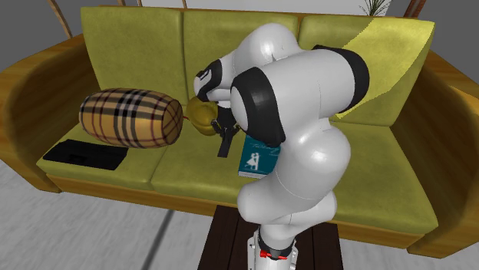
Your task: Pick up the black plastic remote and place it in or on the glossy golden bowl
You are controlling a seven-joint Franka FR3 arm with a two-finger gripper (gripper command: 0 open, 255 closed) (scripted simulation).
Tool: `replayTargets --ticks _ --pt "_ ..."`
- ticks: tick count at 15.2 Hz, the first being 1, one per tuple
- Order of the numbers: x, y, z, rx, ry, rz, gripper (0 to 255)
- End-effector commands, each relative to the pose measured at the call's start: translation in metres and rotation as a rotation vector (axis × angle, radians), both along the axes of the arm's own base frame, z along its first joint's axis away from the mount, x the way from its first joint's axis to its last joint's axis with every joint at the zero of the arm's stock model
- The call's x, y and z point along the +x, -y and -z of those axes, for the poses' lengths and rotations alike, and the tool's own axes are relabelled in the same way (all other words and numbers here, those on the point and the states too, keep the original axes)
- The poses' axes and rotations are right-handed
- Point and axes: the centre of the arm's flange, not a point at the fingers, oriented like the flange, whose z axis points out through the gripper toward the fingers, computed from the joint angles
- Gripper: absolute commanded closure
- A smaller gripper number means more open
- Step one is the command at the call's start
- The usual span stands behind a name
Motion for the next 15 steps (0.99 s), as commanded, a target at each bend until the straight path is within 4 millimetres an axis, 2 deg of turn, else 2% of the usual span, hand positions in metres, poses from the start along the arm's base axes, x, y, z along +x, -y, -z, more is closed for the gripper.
replayTargets --ticks 1,15 --pt "-0.001 0.000 -0.011 0.000 0.000 0.000 255" --pt "-0.001 0.000 -0.085 0.000 0.000 0.000 255"
